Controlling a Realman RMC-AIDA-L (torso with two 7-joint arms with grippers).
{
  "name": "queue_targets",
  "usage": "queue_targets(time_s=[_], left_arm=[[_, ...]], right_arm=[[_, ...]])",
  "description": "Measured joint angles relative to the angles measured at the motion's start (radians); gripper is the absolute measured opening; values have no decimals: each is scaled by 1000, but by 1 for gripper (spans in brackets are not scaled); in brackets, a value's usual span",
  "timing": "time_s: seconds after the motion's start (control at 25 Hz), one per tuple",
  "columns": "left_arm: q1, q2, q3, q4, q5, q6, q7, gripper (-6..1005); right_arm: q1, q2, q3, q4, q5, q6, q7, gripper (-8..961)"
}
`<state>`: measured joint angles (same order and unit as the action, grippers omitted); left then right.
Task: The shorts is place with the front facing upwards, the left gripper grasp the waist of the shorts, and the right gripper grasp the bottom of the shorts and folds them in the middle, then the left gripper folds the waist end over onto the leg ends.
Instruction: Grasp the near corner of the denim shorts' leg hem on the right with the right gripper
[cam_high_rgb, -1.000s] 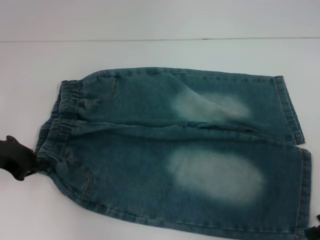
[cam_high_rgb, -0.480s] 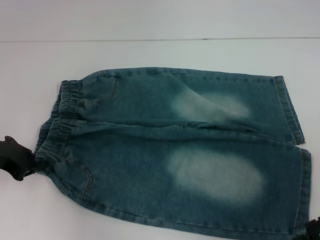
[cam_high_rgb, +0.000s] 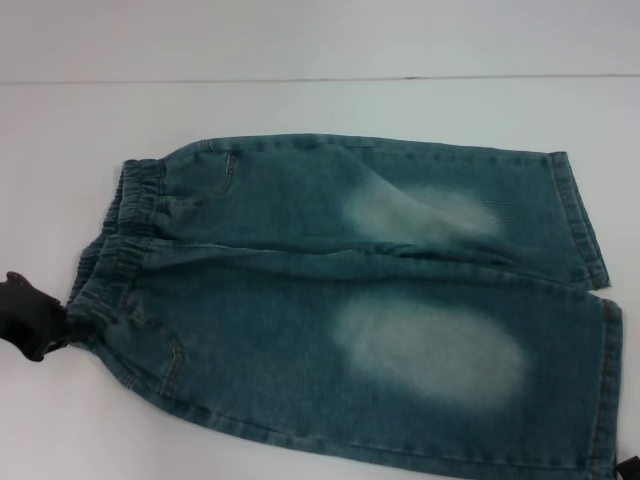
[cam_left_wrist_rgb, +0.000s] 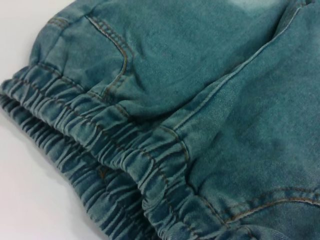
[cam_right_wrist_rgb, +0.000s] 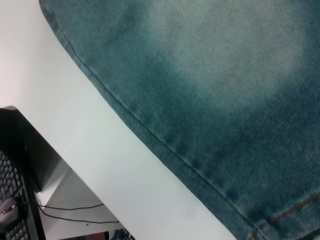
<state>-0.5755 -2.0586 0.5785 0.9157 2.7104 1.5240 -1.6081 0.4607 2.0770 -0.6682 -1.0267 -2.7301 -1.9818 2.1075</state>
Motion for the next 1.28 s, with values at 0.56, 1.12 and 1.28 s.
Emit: queue_targets(time_s=[0.56,1.12,1.28], left_arm=[[9,-2,0,-10,1,-4,11,52],[9,-2,1,-11,3,-4,15,52],[10,-2,1,-11,3,4,16,51]], right_arm=[[8,9,3,11,9,32,-2,910],[7,9,-11,63,15,81,-6,450],[3,4,-7,57,15,88,-12,359]])
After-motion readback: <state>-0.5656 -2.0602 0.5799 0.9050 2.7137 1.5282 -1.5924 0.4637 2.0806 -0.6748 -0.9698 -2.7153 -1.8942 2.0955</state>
